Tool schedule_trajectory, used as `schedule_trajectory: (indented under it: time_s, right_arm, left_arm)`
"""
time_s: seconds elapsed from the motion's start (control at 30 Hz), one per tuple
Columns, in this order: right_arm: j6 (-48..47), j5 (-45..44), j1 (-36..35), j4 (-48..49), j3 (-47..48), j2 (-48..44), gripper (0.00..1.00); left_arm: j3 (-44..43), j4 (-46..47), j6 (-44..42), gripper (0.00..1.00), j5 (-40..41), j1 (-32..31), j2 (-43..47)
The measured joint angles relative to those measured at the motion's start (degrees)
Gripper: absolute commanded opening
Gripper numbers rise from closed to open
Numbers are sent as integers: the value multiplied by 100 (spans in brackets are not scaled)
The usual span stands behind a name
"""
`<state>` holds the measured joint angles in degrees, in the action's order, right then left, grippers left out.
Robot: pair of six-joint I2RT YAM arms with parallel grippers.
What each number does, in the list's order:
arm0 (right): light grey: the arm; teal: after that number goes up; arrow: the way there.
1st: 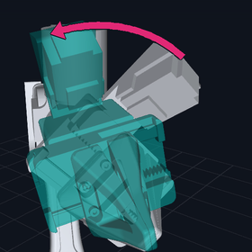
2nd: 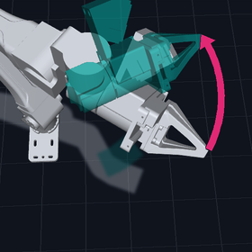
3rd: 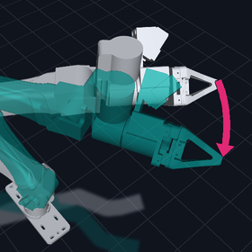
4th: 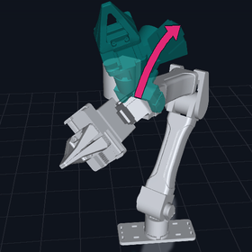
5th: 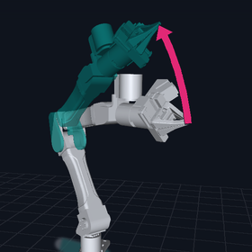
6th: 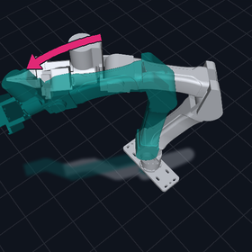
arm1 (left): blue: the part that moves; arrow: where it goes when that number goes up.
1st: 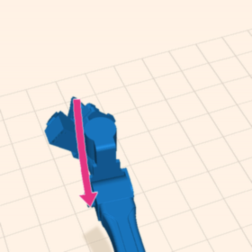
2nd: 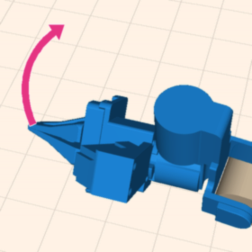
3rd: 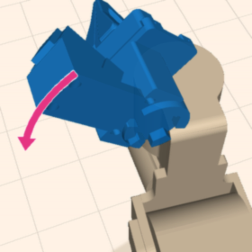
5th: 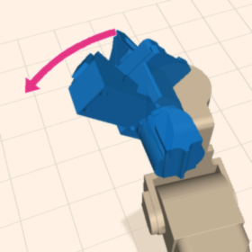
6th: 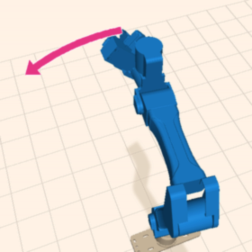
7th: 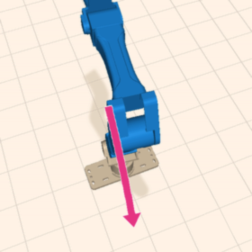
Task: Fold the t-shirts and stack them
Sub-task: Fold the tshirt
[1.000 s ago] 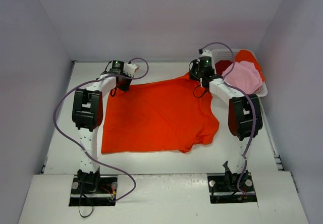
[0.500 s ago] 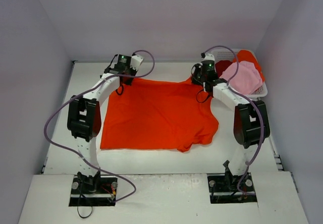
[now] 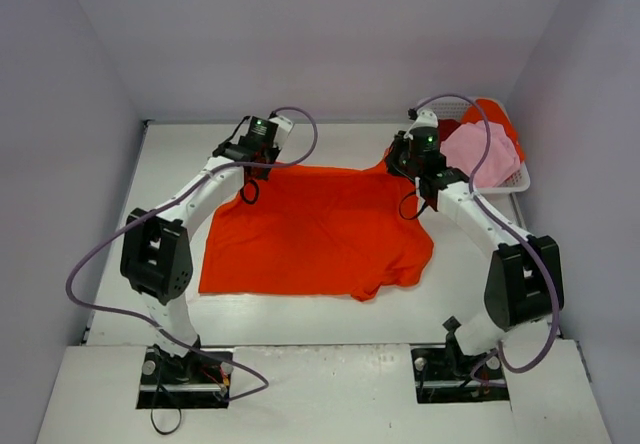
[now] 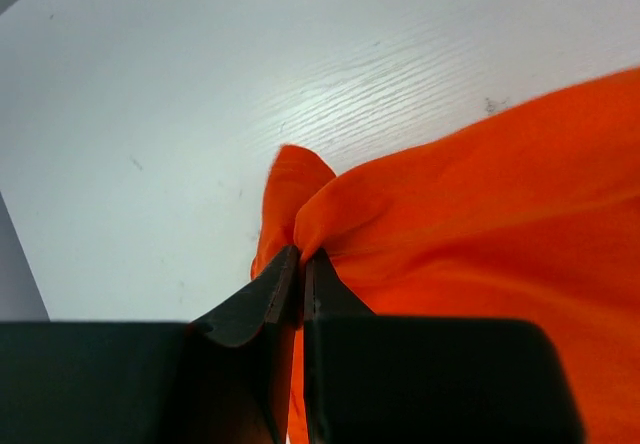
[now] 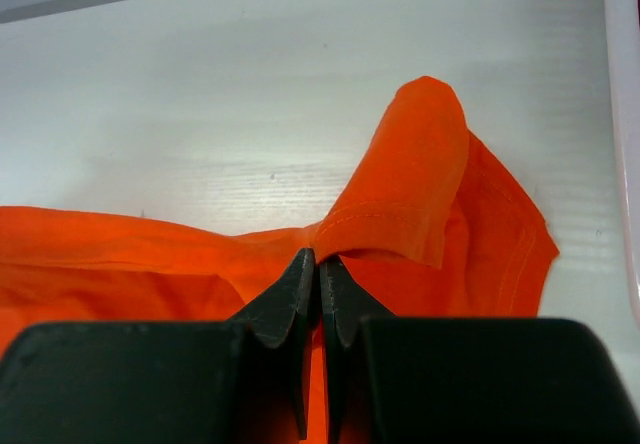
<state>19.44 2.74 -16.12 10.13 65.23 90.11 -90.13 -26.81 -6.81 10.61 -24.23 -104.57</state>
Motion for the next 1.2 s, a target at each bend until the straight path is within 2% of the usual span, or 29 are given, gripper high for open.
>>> schedule_trajectory:
  time_s: [0.3,0.57,0.93,1.2]
  right_arm:
    - [7,-96,-234,-345,-533,-946,0]
    - [98,-319,-468,-608,-962,-1587,0]
    - [223,-535,-756,-831,-1349,-2024,0]
    - [315,-586,-769,-970,-1598,-2424,0]
  left_arm:
    - [667,-122,726,0,369,24,981]
    - [992,-136,1051,0,254,15,1598]
    - [1521,-361,1298,0,20,-24,1980]
    - [1547,-509,1504,0,4,-146,1985]
